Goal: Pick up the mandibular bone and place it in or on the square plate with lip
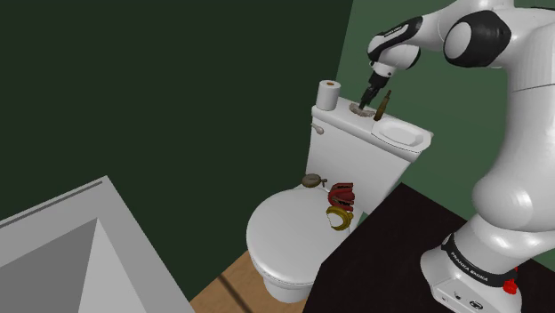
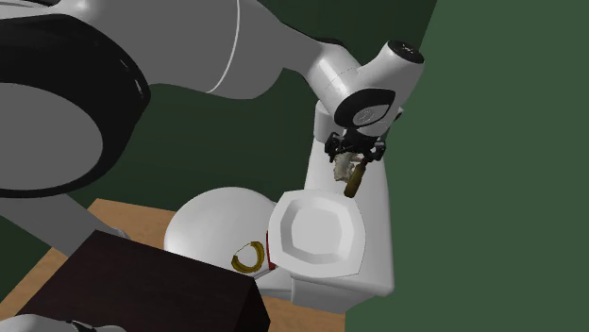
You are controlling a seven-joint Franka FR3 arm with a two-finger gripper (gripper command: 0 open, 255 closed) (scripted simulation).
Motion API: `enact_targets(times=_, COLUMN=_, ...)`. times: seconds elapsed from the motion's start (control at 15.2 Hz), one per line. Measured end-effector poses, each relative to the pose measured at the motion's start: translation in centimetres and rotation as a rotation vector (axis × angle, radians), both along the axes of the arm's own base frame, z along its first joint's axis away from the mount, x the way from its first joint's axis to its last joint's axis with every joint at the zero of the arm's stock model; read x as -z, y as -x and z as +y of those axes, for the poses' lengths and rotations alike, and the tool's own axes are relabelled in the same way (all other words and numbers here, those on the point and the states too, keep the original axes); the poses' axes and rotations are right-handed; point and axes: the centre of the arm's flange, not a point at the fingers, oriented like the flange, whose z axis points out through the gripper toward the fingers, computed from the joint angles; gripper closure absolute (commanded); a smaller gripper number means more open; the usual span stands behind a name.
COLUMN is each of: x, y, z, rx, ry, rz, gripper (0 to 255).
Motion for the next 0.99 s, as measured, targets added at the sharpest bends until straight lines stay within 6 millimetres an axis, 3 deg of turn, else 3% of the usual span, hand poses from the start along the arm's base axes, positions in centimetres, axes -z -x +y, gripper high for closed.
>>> enact_targets(times=0.2, x=1.5, y=-0.2, z=0.2, rx=-0.001, ry=-0.001, rz=-0.001, gripper=0)
enact_targets(times=0.59, x=1.8, y=-0.3, z=0.3, rx=-0.001, ry=0.000, rz=-0.002, gripper=0)
enact_targets(times=0.66, x=1.8, y=-0.3, z=0.3, rx=-0.001, ry=0.000, rz=-0.002, gripper=255)
enact_targets(times=0.99, x=1.8, y=-0.3, z=0.3, rx=-0.001, ry=0.000, rz=-0.002, gripper=255)
